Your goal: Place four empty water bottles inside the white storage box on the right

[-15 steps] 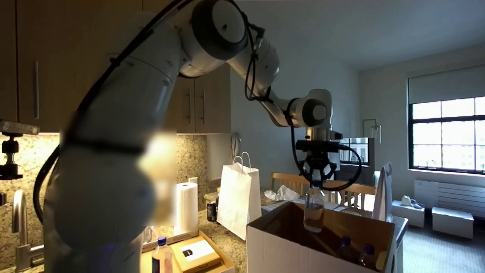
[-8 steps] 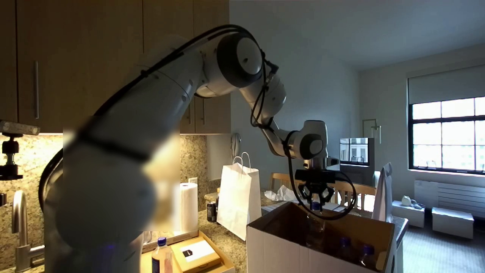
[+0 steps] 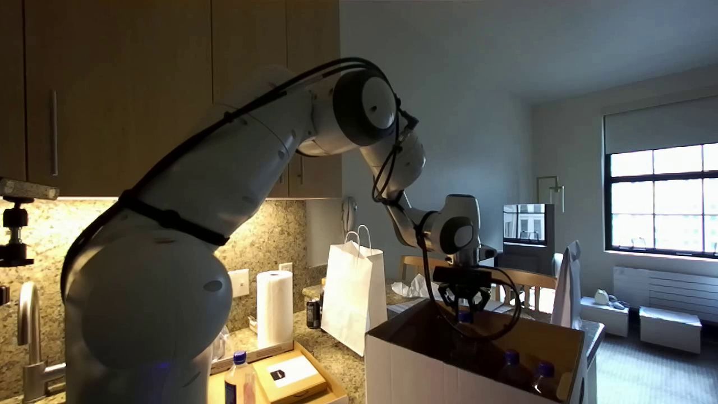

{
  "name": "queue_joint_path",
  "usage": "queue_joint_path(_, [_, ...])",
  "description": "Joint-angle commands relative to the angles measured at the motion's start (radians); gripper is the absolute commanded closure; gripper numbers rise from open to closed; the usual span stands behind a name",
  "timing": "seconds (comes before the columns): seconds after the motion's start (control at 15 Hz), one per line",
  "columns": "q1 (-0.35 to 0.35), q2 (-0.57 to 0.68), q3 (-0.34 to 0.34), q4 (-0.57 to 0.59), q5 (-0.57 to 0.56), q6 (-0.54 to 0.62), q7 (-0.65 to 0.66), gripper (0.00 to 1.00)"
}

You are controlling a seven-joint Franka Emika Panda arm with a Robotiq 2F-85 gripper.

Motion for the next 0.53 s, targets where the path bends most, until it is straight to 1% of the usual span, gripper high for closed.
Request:
queue_joint_path(0.0, [-0.017, 0.005, 0.024, 0.02, 0.001, 0.027, 0.029, 0.89])
queue_joint_path(0.2, [-0.02, 0.012, 0.018, 0.025, 0.0, 0.034, 0.047, 0.9])
queue_joint_path(0.47, [-0.049, 0.023, 0.036, 0.033, 0.022, 0.045, 0.031, 0.9])
